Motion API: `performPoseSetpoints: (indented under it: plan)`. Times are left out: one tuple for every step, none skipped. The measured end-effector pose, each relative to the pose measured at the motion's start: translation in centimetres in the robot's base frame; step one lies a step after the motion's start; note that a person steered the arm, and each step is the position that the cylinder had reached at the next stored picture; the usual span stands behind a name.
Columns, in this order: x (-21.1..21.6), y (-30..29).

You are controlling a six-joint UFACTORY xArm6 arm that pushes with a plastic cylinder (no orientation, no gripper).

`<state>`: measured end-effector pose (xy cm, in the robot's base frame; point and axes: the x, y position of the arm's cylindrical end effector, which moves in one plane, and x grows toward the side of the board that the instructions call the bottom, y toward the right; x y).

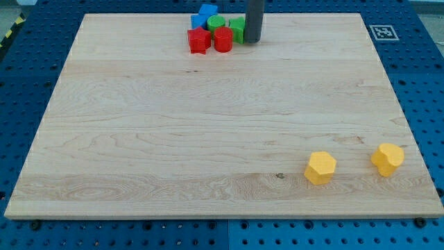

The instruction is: Move the yellow heart towards up

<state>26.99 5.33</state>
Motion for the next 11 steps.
performPoseSetpoints:
  plan:
    - [-0.1,-1.1]
    - [4.0,0.8]
    - [13.2,5.6]
    - [20.3,14.1]
    - [24.6,24.4]
    - [29.1,28.0]
    - [32.0,25.4]
    - [32.6,23.1]
    - [32.7,22.0]
    - [31.9,20.8]
    - [30.8,20.9]
